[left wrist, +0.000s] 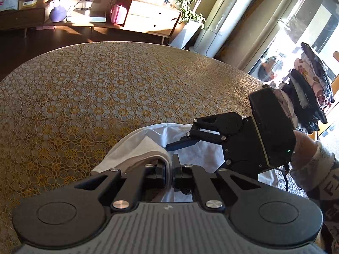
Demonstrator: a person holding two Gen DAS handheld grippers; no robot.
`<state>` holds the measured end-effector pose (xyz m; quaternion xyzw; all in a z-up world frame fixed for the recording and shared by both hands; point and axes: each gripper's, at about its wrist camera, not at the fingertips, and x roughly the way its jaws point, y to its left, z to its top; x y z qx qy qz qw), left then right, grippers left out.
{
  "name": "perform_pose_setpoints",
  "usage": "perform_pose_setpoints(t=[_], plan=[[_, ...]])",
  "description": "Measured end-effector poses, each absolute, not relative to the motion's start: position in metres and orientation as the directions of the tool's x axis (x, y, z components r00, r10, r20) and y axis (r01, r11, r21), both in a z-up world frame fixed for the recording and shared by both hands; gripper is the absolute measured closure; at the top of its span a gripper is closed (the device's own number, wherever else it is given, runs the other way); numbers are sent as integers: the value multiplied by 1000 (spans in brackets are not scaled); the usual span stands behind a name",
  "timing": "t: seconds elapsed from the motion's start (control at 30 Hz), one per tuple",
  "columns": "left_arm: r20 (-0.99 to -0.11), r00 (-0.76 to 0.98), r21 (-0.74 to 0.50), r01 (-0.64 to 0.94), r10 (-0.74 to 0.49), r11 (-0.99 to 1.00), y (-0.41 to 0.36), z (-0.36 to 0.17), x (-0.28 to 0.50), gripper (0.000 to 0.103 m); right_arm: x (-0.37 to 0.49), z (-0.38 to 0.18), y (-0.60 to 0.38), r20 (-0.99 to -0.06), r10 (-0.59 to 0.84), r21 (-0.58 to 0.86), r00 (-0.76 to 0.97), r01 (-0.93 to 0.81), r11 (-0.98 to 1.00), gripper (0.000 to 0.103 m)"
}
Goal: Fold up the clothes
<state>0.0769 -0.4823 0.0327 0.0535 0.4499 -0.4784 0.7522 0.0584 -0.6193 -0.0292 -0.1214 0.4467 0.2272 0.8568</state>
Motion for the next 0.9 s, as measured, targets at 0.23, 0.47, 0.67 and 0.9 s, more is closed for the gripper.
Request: perform_pose_setpoints(t=[0.23, 0.47, 0.67, 0.9], plan=[[-709, 124, -345, 798, -694, 495, -501, 42, 67, 98, 37, -14, -644, -793, 292, 14, 535, -463, 886, 0], [-702, 81, -287, 877, -708, 385, -558, 52, 26, 98, -35, 4, -690, -839, 199, -13, 507, -384, 923, 0], [-710, 29, -242, 929, -704, 282, -614, 33, -19, 98, -76, -20, -695, -863, 167, 2, 477, -327, 945, 0], [-768, -82, -288, 930, -635, 227, -653, -29, -40, 98, -101, -21, -701, -832, 190, 37, 521, -289, 957, 0]])
